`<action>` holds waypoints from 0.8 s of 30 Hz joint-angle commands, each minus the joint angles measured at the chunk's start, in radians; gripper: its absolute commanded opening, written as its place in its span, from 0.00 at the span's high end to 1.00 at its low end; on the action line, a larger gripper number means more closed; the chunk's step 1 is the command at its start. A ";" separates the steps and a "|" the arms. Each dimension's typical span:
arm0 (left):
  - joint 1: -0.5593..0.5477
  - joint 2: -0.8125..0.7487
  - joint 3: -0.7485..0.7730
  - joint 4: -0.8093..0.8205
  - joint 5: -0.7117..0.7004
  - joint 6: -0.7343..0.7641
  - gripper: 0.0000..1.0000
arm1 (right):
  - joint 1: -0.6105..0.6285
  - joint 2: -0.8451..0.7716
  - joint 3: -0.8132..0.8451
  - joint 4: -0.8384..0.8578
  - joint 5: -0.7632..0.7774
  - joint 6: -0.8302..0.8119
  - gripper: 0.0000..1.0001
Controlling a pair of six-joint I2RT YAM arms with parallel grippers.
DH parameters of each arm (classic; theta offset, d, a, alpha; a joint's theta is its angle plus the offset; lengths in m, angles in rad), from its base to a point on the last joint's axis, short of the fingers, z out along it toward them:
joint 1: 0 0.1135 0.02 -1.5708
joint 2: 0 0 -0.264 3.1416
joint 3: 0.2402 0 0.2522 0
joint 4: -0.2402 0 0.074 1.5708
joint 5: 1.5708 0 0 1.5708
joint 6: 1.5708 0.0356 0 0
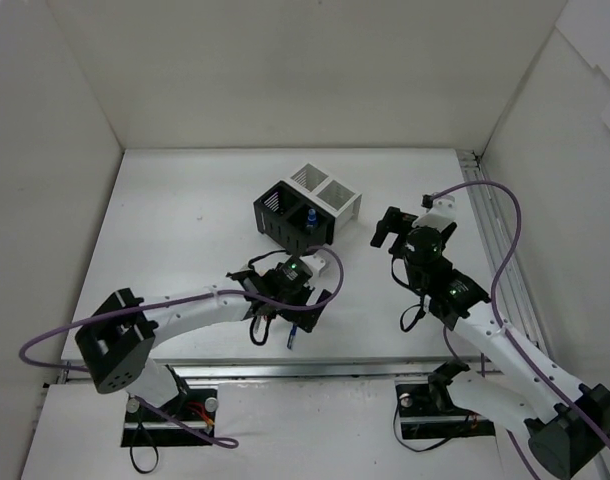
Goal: Sort the stationery into containers
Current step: Pick up the pen from the center of the board.
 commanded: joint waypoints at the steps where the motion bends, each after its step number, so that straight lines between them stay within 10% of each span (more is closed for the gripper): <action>1: -0.038 0.062 0.093 -0.020 -0.111 0.004 0.00 | 0.006 -0.059 -0.005 -0.127 0.147 0.069 0.02; 10: -0.048 0.130 0.075 -0.026 -0.093 -0.036 0.09 | 0.003 -0.093 -0.019 -0.185 0.162 0.072 0.02; 24: -0.048 0.227 0.092 -0.050 -0.105 -0.085 0.55 | 0.003 -0.127 -0.040 -0.221 0.145 0.055 0.02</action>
